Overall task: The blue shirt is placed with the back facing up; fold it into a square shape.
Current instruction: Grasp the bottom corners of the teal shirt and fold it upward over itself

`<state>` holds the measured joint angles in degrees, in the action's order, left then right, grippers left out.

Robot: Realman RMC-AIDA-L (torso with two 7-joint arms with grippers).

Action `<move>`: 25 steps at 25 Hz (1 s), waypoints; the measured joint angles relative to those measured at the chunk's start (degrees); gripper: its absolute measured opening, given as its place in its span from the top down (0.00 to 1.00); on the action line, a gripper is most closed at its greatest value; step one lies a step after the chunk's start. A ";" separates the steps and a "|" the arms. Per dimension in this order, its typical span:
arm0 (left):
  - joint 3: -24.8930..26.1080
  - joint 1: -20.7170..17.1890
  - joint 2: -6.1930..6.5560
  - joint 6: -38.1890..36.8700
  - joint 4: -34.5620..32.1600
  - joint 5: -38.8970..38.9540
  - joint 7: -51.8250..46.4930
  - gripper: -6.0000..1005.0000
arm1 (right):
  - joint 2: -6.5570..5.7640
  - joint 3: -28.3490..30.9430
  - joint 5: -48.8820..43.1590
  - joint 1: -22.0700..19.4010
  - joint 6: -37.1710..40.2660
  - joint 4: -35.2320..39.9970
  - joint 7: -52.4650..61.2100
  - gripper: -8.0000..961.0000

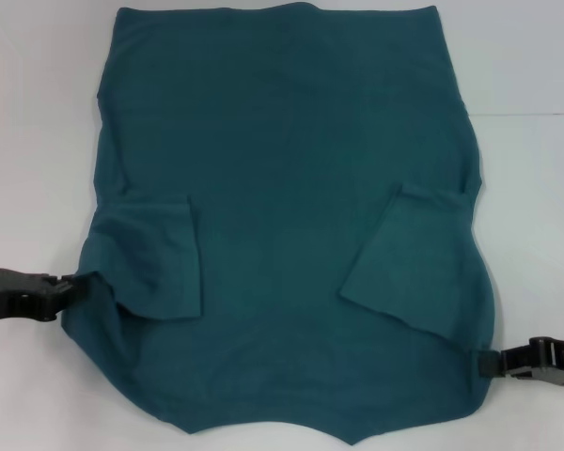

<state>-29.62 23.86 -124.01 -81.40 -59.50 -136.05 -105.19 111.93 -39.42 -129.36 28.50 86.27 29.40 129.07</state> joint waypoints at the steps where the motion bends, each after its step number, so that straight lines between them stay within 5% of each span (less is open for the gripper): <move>1: -0.01 -0.11 0.00 -0.11 -0.04 0.00 -0.20 0.94 | 0.01 0.07 0.03 -0.27 0.05 0.03 -0.26 0.92; 25: 1.01 -6.93 -0.18 -11.06 -7.10 -4.17 -8.45 0.94 | -0.58 8.37 0.40 -7.00 9.75 1.14 -11.16 0.96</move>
<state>-28.60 16.93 -124.19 -92.46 -66.60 -140.22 -113.64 111.35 -31.05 -128.96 21.51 96.02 30.54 117.91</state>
